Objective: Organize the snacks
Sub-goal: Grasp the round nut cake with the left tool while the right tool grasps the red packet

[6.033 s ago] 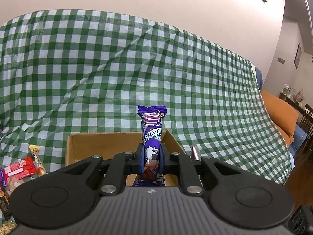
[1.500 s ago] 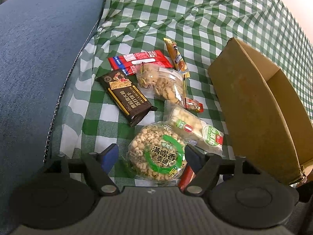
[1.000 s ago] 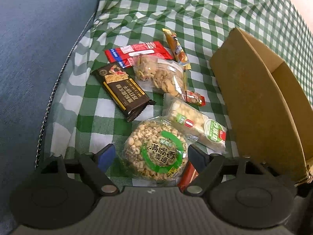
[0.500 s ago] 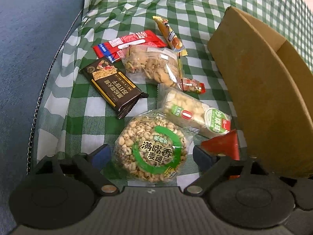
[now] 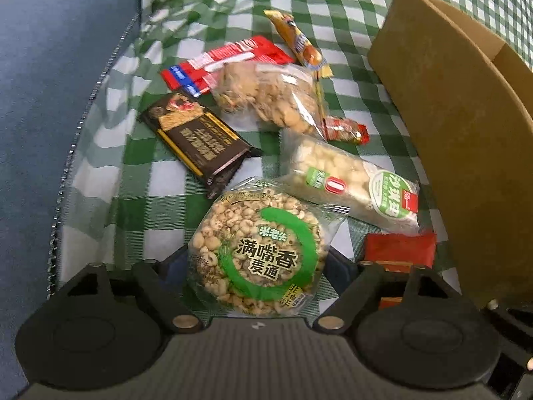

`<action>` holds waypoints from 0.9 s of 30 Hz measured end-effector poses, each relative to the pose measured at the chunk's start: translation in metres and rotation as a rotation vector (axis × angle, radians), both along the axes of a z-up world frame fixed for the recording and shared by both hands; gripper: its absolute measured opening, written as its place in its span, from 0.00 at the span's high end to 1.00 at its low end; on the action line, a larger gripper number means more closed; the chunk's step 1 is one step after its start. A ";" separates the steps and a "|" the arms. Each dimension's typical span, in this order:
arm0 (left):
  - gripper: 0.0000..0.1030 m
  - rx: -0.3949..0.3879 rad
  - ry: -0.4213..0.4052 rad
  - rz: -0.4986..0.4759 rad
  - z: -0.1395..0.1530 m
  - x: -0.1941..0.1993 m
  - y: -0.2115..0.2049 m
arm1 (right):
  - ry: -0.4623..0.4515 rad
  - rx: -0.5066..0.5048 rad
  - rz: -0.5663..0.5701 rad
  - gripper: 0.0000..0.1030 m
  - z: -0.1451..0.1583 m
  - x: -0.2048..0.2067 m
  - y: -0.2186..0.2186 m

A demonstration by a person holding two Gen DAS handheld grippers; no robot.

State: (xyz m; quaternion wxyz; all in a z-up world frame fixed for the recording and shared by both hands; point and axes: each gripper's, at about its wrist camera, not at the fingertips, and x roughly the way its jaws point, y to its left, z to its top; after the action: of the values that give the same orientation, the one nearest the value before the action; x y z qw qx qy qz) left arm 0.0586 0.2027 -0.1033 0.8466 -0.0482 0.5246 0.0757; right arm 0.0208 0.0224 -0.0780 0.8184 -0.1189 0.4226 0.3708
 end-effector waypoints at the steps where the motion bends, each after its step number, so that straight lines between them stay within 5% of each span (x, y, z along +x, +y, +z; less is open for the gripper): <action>1: 0.17 -0.002 -0.013 0.016 0.003 -0.002 0.003 | -0.015 -0.011 -0.012 0.72 0.001 0.000 -0.002; 7: 0.17 -0.048 -0.093 0.159 0.026 -0.028 0.023 | -0.119 -0.022 -0.033 0.31 0.009 -0.005 -0.004; 13: 0.17 -0.079 -0.105 0.202 0.036 -0.042 0.027 | -0.082 -0.001 -0.079 0.21 0.005 0.003 0.004; 19: 0.17 -0.050 -0.091 0.179 0.033 -0.040 0.022 | 0.054 0.003 -0.240 0.19 -0.018 0.030 0.013; 22: 0.17 -0.050 -0.092 0.168 0.032 -0.040 0.021 | 0.005 -0.023 -0.233 0.20 -0.020 0.032 0.023; 24: 0.17 -0.051 -0.086 0.169 0.031 -0.040 0.022 | -0.025 -0.045 -0.211 0.28 -0.021 0.029 0.029; 27: 0.17 -0.058 -0.075 0.174 0.029 -0.038 0.023 | -0.061 -0.055 -0.127 0.55 -0.018 0.023 0.033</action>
State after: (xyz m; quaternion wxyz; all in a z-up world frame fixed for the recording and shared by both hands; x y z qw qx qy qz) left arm 0.0210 0.2256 -0.0746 0.8541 -0.1208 0.4884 0.1317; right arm 0.0439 0.0558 -0.0957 0.8492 -0.1256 0.4141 0.3025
